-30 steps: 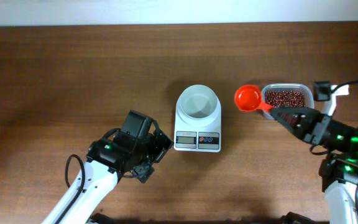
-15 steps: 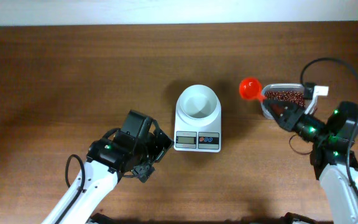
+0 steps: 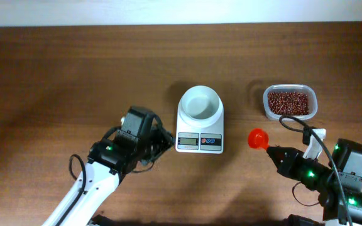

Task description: Scoop and weigh 50g on scale

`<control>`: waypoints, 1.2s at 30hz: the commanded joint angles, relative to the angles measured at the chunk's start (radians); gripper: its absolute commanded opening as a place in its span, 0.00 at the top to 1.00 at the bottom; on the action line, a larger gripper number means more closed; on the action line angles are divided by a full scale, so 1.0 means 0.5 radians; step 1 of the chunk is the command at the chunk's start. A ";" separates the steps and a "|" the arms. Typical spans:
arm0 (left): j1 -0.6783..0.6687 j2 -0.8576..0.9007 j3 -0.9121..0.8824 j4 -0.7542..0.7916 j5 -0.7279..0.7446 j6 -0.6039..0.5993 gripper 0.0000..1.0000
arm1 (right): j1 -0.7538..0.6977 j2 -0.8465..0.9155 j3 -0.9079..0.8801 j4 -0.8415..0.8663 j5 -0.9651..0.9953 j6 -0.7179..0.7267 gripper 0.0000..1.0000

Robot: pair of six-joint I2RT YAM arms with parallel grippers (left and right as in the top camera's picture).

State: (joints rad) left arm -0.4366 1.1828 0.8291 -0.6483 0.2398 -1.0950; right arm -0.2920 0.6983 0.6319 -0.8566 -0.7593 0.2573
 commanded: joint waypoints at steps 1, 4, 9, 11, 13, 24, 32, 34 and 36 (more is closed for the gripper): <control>-0.047 0.006 0.019 0.130 -0.025 0.461 1.00 | 0.005 -0.015 0.024 0.023 0.025 -0.068 0.96; -0.267 0.060 0.019 0.249 -0.197 0.461 1.00 | 0.006 -0.015 0.045 0.077 0.025 -0.067 0.96; -0.787 0.336 0.019 0.610 -0.732 0.459 1.00 | 0.006 -0.015 0.053 0.121 0.026 -0.067 0.96; -0.902 0.511 0.019 0.765 -0.809 0.456 1.00 | 0.006 -0.015 0.053 0.136 0.025 -0.066 0.96; -0.934 0.684 0.019 0.819 -0.898 0.315 1.00 | 0.006 -0.015 0.053 0.137 0.025 -0.066 0.96; -0.909 0.963 0.019 0.968 -1.109 0.134 1.00 | 0.006 -0.015 0.053 0.136 0.025 -0.066 0.96; -0.909 1.031 0.019 1.073 -1.117 0.134 1.00 | 0.006 -0.015 0.053 0.129 0.024 -0.066 0.96; -0.909 1.061 0.019 1.113 -1.118 0.134 1.00 | 0.006 -0.015 0.053 0.116 0.024 -0.066 0.96; -0.905 1.083 0.019 1.131 -1.118 0.134 1.00 | 0.006 -0.015 0.053 0.110 0.024 -0.066 0.96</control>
State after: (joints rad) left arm -0.8963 1.6989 0.8326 -0.0925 -0.2970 -1.0180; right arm -0.2920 0.6971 0.6327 -0.7998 -0.7551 0.2321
